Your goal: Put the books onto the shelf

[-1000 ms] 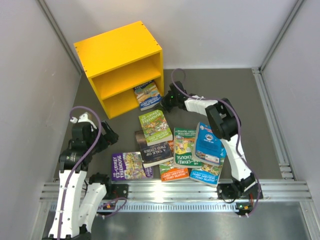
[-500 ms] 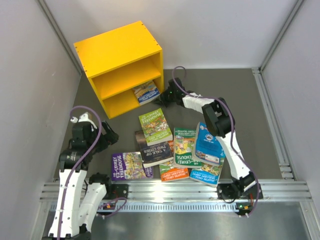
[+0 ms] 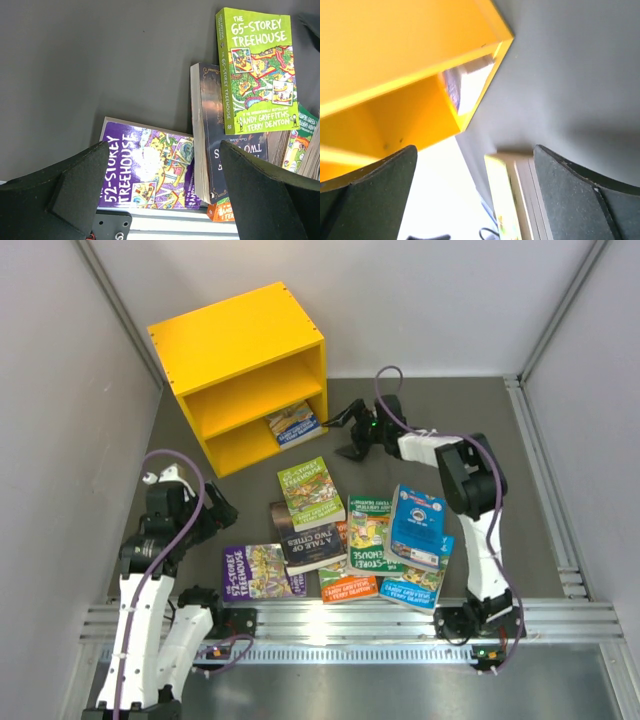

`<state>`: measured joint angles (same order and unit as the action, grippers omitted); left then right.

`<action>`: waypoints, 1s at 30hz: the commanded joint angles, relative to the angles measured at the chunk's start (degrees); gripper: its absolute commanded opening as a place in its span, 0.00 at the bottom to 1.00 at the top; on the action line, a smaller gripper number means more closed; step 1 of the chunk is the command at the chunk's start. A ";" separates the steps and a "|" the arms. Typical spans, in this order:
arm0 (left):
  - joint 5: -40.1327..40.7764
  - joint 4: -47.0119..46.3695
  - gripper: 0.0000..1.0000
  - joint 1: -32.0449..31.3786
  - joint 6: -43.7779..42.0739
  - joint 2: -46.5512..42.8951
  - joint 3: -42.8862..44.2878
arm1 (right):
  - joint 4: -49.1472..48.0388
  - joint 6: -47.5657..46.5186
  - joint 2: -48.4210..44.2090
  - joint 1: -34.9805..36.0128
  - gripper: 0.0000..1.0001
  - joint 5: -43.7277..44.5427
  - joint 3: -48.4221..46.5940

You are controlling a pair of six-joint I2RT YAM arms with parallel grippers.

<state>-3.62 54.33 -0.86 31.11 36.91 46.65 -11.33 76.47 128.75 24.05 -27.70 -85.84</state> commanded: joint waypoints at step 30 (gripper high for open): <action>0.54 -0.19 0.95 0.42 -0.09 0.10 0.02 | 9.75 -20.48 -13.08 8.20 0.12 -7.28 21.42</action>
<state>-3.57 54.35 -0.80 31.16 37.28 46.59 -6.33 58.61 116.97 31.16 -38.74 -65.30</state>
